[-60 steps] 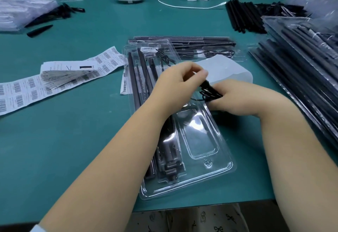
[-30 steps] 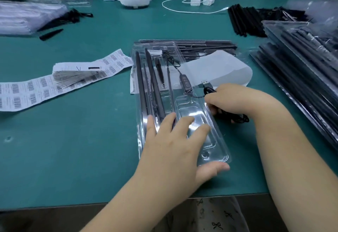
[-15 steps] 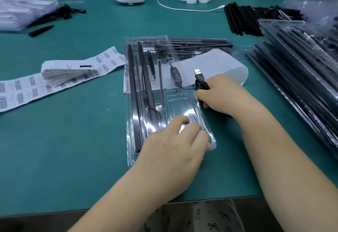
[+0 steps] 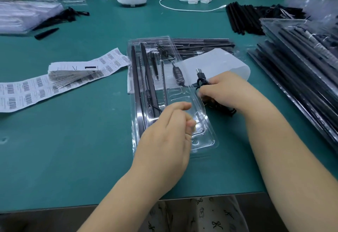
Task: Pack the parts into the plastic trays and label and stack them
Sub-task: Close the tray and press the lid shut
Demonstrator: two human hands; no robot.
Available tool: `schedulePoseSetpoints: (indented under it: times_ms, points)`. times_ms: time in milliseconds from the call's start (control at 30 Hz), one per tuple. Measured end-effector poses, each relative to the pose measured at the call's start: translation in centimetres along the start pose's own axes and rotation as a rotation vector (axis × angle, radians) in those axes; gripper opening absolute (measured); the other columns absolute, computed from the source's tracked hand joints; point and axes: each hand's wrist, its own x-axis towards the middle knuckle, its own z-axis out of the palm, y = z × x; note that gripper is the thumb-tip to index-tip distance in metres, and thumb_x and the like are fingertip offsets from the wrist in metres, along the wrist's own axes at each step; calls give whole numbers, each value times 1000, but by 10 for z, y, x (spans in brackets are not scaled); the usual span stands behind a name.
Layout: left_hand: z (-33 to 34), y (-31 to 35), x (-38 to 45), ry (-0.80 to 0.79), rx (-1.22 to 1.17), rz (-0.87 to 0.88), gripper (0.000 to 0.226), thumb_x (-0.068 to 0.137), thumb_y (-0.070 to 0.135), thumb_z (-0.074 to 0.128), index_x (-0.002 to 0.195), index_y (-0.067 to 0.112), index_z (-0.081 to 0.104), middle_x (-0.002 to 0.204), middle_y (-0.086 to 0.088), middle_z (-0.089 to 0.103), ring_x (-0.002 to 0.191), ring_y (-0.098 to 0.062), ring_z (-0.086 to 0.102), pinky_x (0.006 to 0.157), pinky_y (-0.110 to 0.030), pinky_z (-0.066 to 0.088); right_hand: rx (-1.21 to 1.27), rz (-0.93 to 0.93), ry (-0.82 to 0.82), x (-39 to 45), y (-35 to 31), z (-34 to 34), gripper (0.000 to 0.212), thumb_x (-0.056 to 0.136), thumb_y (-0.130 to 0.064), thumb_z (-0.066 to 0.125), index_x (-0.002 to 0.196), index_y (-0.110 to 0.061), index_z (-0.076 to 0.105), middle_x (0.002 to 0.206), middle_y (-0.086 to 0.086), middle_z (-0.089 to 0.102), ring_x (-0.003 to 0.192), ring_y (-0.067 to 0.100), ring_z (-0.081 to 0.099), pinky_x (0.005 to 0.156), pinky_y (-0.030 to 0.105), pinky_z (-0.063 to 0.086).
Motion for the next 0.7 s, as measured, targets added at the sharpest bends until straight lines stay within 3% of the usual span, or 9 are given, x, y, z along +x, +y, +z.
schedulePoseSetpoints:
  times_ms: [67, 133, 200, 267, 367, 467, 533, 633, 700]
  points:
    - [-2, 0, 0, 3, -14, -21, 30, 94, 21, 31, 81, 8, 56, 110, -4, 64, 98, -9, 50, 48, -12, 26, -37, -38, 32, -1, -1, -1, 28, 79, -28, 65, 69, -1, 63, 58, 8, 56, 55, 19, 48, 53, 25, 36]
    - [-2, -1, 0, 9, -26, -8, 30, 95, 20, 32, 80, 8, 55, 107, -3, 65, 100, -6, 50, 53, -5, 29, -48, -62, 34, -2, -1, 0, 26, 84, -27, 61, 69, -6, 65, 55, 0, 63, 57, 17, 55, 52, 24, 38]
    - [-1, 0, 0, 2, -19, -3, 30, 94, 20, 32, 80, 8, 56, 108, -4, 65, 95, -7, 52, 47, -12, 24, -82, -94, 53, -3, -2, 1, 26, 87, -28, 58, 72, -7, 65, 54, -5, 63, 60, 16, 57, 51, 25, 39]
    - [0, 1, 0, -19, 8, -15, 30, 93, 21, 33, 81, 9, 57, 111, -4, 65, 84, -9, 56, 51, -16, 22, -48, -122, 67, -2, -3, 1, 22, 86, -31, 61, 82, -11, 64, 66, -1, 68, 65, 19, 61, 54, 25, 42]
    - [0, 3, 0, -44, 34, -12, 26, 90, 19, 36, 79, 9, 58, 112, -6, 66, 70, -12, 54, 48, -13, 15, 130, -95, 78, -3, -2, 0, 16, 81, -34, 69, 89, -25, 59, 56, -7, 67, 45, 3, 55, 46, 19, 40]
    - [0, 4, 0, -43, 33, -8, 26, 89, 18, 36, 78, 7, 57, 112, -8, 66, 63, -13, 56, 47, -15, 17, 300, -38, -15, -3, -5, 3, 17, 85, -32, 66, 82, -16, 61, 52, -4, 64, 43, 7, 50, 44, 21, 40]
    - [0, 5, 1, -44, 21, -14, 28, 90, 18, 36, 78, 6, 57, 111, -8, 66, 68, -18, 64, 50, -18, 24, 271, -25, 8, -3, -5, 3, 27, 85, -36, 65, 77, -10, 65, 54, -1, 64, 46, 13, 51, 44, 20, 41]
    - [-1, 6, 1, -44, 22, -18, 28, 91, 18, 36, 77, 6, 57, 111, -8, 66, 70, -18, 65, 50, -15, 20, 183, -62, 113, -4, -4, 1, 38, 81, -35, 67, 88, 2, 65, 57, 5, 56, 43, 14, 49, 53, 24, 37]
    - [0, 5, 1, -41, 30, -20, 29, 92, 19, 35, 77, 7, 57, 111, -7, 66, 72, -19, 65, 52, -16, 23, 213, -97, 104, -6, -3, 1, 33, 80, -26, 65, 91, 5, 64, 65, 10, 56, 42, 12, 56, 59, 29, 41]
